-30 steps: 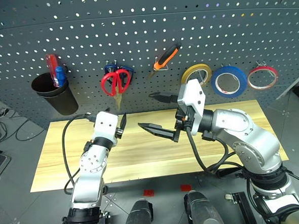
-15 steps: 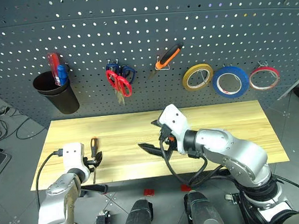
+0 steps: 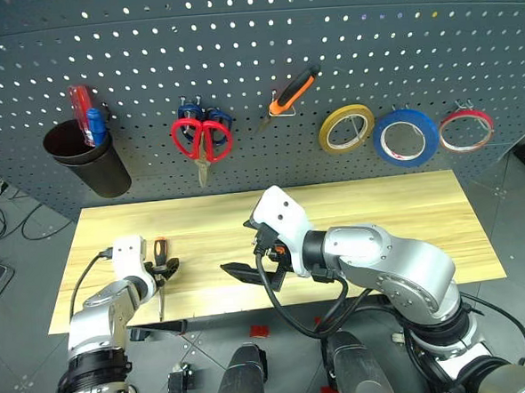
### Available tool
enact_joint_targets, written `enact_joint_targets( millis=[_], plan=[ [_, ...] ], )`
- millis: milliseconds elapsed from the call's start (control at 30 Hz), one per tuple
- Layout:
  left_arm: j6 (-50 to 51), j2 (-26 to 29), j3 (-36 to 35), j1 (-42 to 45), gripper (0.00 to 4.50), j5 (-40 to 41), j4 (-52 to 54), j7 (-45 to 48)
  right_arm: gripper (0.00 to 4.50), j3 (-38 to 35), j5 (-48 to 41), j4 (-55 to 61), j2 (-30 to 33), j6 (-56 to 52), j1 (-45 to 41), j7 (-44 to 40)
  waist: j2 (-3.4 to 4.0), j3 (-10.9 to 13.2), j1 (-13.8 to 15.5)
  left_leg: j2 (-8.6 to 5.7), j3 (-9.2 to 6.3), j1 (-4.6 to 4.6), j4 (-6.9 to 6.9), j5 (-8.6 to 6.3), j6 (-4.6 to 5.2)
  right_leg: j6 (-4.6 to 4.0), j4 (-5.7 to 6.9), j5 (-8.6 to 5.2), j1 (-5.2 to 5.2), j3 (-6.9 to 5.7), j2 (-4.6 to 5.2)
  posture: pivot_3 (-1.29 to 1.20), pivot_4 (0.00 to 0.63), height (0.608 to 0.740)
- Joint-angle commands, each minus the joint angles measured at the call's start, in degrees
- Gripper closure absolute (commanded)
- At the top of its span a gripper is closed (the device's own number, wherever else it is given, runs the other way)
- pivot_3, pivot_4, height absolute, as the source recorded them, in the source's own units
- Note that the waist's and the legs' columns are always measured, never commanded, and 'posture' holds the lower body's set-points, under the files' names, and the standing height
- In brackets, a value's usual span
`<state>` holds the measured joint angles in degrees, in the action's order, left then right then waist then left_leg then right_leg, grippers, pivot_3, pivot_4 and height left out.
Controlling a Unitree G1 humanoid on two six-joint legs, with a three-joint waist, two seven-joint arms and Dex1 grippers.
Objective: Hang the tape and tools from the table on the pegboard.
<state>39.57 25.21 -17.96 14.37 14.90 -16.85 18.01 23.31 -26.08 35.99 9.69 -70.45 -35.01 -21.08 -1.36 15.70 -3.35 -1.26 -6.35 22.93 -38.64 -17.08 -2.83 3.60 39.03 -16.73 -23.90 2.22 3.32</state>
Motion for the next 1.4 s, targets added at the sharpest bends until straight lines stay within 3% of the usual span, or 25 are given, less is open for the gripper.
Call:
enact_joint_targets(
  millis=[33,267,300,467,600,767,933,1033,1167,1400],
  plan=[
    [0.6,-0.7,-1.2,0.0,1.65,0.1,-0.7,-2.4,0.0,-1.1,-1.0,1.5,0.1,-0.1,-1.2,-0.4,0.0,0.0,0.0,0.0,0.01,0.0,0.0,0.0,0.0,0.0,0.0,0.0,-0.01,0.01,0.0,-0.04,0.327,0.74],
    [-1.1,-0.4,-3.2,-0.3,3.89,0.1,-3.5,-5.7,0.0,-2.2,0.3,-1.4,1.9,1.6,-2.9,-0.4,-0.01,0.0,-0.2,0.0,0.08,-0.01,0.17,0.01,-0.02,0.0,0.02,0.0,-0.14,0.09,0.19,-0.05,0.303,0.74],
    [-2.5,-0.7,-3.1,0.2,4.0,-0.1,-3.6,-5.8,0.0,-2.3,0.4,-1.7,2.2,2.0,-3.1,-0.6,-0.01,0.0,-0.2,-0.02,0.09,-0.01,0.2,0.02,-0.03,0.0,0.01,0.0,-0.15,0.09,0.21,-0.05,0.297,0.74],
    [-12.7,-1.5,0.7,-1.7,4.0,-4.4,3.9,-6.6,0.0,-4.1,-1.5,-0.6,4.4,4.8,-2.2,-3.4,-0.09,-0.1,-0.1,-0.04,0.1,0.01,0.25,0.08,-0.15,0.0,-0.02,0.0,-0.17,0.07,0.3,-0.05,0.259,0.74],
    [-22.3,-2.1,-0.4,-8.5,4.0,-7.4,16.6,-10.0,0.0,-7.4,-4.1,2.0,5.9,9.5,-1.0,-7.5,-0.34,-0.2,-0.2,-0.05,0.16,0.04,0.4,0.19,-0.34,0.0,-0.1,0.01,-0.22,0.07,0.41,-0.05,0.217,0.74],
    [-30.0,-2.2,-0.6,-17.9,4.0,-7.6,30.4,-7.4,0.0,-8.8,-5.2,1.8,8.8,15.9,-1.4,-12.9,-0.39,-0.5,0.1,-0.05,0.28,0.04,0.58,0.21,-0.37,0.0,-0.2,0.0,-0.3,0.09,0.46,-0.03,0.173,0.74],
    [-38.7,0.0,-1.8,-19.4,4.0,-8.4,36.7,-5.1,0.0,-10.6,-6.4,-1.0,9.6,21.9,-3.2,-17.7,-0.56,-1.8,0.7,-0.08,0.29,0.02,0.56,0.24,-0.42,-0.01,-0.1,0.01,-0.26,0.05,0.46,-0.01,0.126,0.74],
    [-40.6,1.4,-3.0,-15.8,4.0,-7.6,37.0,-4.8,0.0,-11.1,-7.4,-3.3,10.1,22.8,-4.4,-20.1,-0.56,-3.4,1.4,-0.1,0.31,-0.01,0.56,0.27,-0.45,-0.05,-0.11,0.03,-0.2,0.03,0.3,0.01,0.099,0.74],
    [-37.3,5.3,-6.6,-2.7,4.0,-3.0,36.2,-5.5,0.0,-11.8,-8.1,-5.9,9.1,24.0,-7.0,-20.6,-1.0,-4.7,1.8,-0.13,0.3,-0.01,0.51,0.28,-0.47,-0.06,-0.07,0.04,-0.17,0.01,0.03,0.02,0.072,0.74],
    [-34.9,10.0,-7.6,14.9,4.0,3.9,23.5,-0.4,0.0,-11.0,-5.6,-11.1,6.9,22.8,-11.8,-17.0,-1.07,-7.4,1.3,-0.15,0.35,-0.07,0.53,0.34,-0.58,-0.12,-0.12,0.07,-0.2,0.05,-0.16,0.01,0.045,0.74]
  ],
)
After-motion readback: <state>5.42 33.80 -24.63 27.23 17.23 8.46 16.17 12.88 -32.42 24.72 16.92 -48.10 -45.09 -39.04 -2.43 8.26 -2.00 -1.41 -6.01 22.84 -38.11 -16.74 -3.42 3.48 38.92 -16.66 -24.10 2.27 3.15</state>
